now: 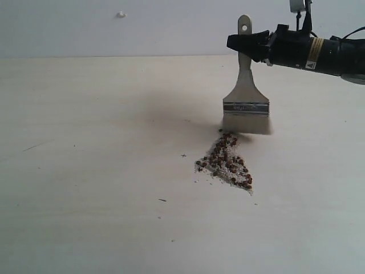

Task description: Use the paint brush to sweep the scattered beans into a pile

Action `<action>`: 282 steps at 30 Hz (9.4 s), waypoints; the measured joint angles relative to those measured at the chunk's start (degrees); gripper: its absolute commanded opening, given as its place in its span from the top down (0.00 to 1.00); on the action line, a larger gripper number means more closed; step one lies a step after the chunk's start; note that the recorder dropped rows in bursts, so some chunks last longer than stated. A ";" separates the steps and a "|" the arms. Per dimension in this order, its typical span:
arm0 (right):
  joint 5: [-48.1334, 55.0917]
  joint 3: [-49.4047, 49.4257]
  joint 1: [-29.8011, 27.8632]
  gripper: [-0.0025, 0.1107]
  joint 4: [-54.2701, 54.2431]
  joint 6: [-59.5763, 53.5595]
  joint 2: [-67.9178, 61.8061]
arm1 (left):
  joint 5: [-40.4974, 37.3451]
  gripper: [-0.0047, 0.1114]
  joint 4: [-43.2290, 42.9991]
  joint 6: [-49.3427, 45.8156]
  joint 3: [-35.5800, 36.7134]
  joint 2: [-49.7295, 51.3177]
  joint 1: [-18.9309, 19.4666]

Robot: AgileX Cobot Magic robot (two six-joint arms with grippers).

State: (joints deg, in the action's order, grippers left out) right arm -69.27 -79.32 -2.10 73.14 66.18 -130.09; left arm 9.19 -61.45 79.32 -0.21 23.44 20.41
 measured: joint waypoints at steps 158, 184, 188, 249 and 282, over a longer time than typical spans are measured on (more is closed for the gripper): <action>5.23 -0.04 2.43 0.98 5.75 6.70 4.89 | 0.00 0.96 0.00 0.00 0.00 0.00 0.00; 11.04 2.64 2.33 0.98 10.40 13.54 12.33 | 0.00 0.96 0.00 -0.10 0.00 0.00 0.00; 9.52 5.62 4.77 0.98 6.53 8.43 12.44 | 0.00 0.96 0.00 -0.10 0.00 0.00 0.00; 3.12 66.64 22.99 0.98 -86.46 -62.76 49.70 | 0.00 0.96 0.00 -0.10 0.00 0.00 0.00; 1.92 55.34 28.19 0.98 -88.65 -58.43 29.29 | 0.00 0.96 0.00 -0.10 0.00 0.00 0.00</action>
State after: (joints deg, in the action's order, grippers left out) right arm -67.35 -23.98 26.10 -15.51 7.76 -100.80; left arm 9.19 -61.45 79.22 -0.21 23.44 20.41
